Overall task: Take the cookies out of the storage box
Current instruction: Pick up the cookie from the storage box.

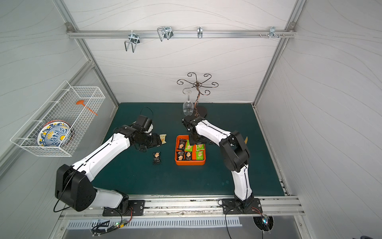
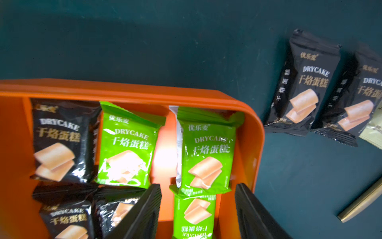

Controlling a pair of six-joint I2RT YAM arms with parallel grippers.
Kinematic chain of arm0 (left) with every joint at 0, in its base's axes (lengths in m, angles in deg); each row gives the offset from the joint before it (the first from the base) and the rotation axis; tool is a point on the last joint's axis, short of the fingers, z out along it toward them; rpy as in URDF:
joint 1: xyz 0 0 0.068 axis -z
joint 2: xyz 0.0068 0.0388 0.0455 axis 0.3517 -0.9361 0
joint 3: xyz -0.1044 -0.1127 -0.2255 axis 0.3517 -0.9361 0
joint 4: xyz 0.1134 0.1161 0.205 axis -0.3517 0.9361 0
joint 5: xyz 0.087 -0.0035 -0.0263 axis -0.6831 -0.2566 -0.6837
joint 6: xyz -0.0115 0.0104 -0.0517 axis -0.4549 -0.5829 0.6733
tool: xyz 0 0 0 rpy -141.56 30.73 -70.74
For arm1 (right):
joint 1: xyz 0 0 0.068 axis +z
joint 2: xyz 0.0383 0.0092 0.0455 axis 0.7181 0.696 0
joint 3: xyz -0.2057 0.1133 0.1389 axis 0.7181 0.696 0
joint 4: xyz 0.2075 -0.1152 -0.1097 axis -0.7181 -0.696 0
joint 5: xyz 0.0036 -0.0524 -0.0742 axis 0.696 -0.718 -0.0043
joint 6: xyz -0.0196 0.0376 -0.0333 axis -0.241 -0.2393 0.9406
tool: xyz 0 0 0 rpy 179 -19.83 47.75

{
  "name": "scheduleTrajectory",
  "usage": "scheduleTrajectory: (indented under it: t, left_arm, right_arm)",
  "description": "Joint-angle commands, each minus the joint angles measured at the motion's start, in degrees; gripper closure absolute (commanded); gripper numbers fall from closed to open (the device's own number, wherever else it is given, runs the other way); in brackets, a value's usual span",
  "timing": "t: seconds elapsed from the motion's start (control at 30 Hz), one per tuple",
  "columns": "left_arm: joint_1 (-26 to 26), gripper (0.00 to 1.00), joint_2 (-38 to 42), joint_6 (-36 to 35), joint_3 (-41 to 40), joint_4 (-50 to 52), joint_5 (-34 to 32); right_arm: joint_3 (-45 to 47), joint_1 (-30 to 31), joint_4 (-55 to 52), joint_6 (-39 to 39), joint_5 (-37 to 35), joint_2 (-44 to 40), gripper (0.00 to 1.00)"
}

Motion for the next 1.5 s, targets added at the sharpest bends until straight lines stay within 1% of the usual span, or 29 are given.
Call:
scheduleTrajectory:
  t: [0.0, 0.17, 0.4, 0.73, 0.9, 1.07, 1.23, 1.47]
  left_arm:
    - [-0.45, 0.32, 1.48, -1.02, 0.76, 0.16, 0.71]
    - [-0.45, 0.32, 2.19, -0.64, -0.04, -0.33, 0.51]
    - [-0.53, 0.32, 2.30, -0.64, -0.71, -0.33, -0.36]
    - [-0.53, 0.32, 0.57, -1.07, 0.12, -1.24, 0.54]
    - [-0.53, 0.32, -0.04, -1.61, 0.31, -1.86, 0.99]
    - [-0.62, 0.32, -0.78, -2.00, 0.48, -1.77, 2.15]
    - [-0.62, 0.32, -0.62, -1.52, -0.41, -2.55, 3.04]
    - [-0.71, 0.32, -0.24, -1.61, -0.93, -2.66, 2.73]
  right_arm:
    - [-1.06, 0.56, -2.74, -1.40, -1.73, 1.83, 0.38]
    - [-0.94, 0.56, -1.80, -1.44, -2.93, 3.20, 0.38]
    - [-3.04, 0.56, 0.94, 0.49, -0.81, 5.75, 0.38]
    - [-1.71, 0.92, 4.27, 2.09, 2.39, 3.14, 0.38]
    - [-0.54, 1.09, 2.80, 0.12, -0.77, 1.08, 0.37]
    - [-2.66, 1.00, -0.51, -1.58, -3.79, 2.92, 0.36]
    - [-5.01, 0.59, -1.76, -1.98, -3.86, 5.22, 0.35]
    - [-4.24, -0.67, 0.22, -1.17, -0.53, 5.98, 0.36]
